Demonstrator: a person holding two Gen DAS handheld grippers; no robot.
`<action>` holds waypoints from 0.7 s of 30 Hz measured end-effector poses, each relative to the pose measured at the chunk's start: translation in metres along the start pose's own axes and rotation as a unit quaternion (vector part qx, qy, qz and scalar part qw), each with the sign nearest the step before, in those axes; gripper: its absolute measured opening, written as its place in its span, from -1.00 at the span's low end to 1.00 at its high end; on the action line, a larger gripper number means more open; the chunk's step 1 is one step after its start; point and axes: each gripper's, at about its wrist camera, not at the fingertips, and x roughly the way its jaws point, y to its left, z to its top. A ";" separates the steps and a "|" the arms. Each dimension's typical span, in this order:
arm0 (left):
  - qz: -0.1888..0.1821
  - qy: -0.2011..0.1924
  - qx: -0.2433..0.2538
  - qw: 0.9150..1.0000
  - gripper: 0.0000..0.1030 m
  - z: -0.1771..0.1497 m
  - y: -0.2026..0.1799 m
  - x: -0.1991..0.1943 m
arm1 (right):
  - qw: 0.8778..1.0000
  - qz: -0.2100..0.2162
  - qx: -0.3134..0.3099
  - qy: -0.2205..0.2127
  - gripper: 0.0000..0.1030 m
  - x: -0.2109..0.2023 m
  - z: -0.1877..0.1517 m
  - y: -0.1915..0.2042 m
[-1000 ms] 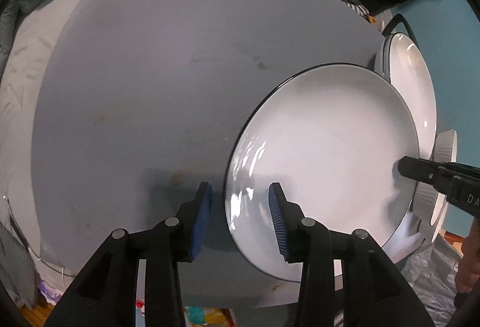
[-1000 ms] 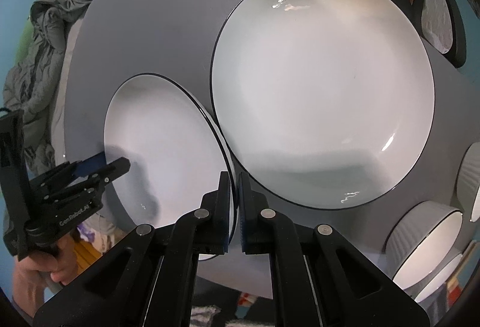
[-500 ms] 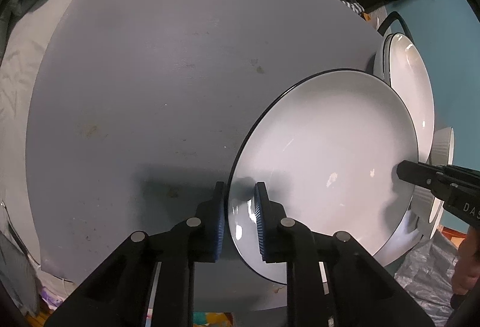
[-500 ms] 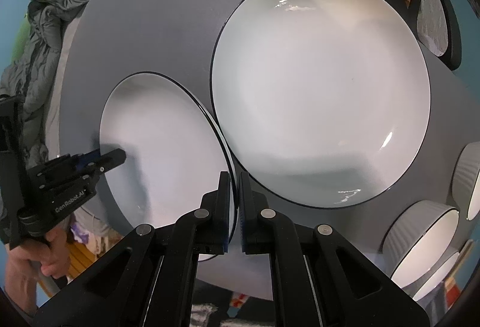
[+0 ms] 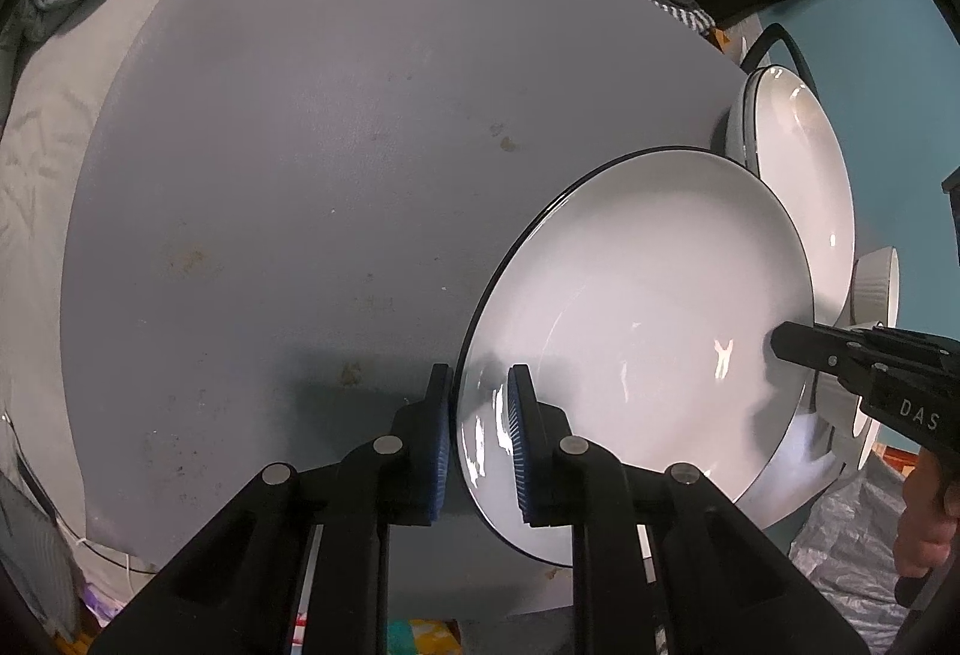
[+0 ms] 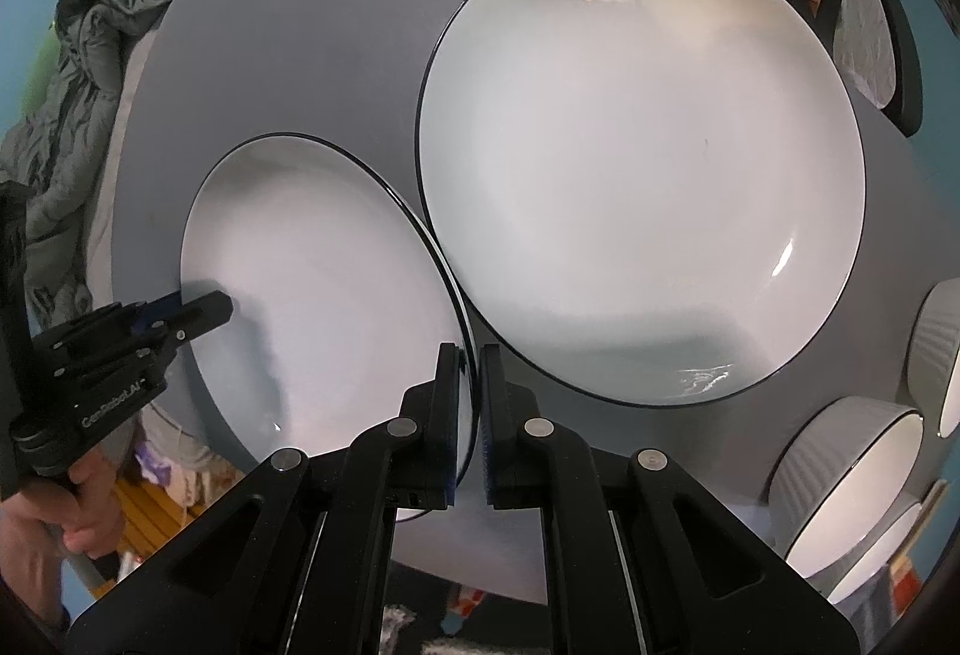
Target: Organize plates and bowls
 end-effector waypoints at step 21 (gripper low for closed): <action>0.008 -0.029 0.033 0.999 -0.67 0.034 -0.042 -0.035 | 1.000 0.015 0.017 -0.021 -0.87 -0.039 0.010 -0.040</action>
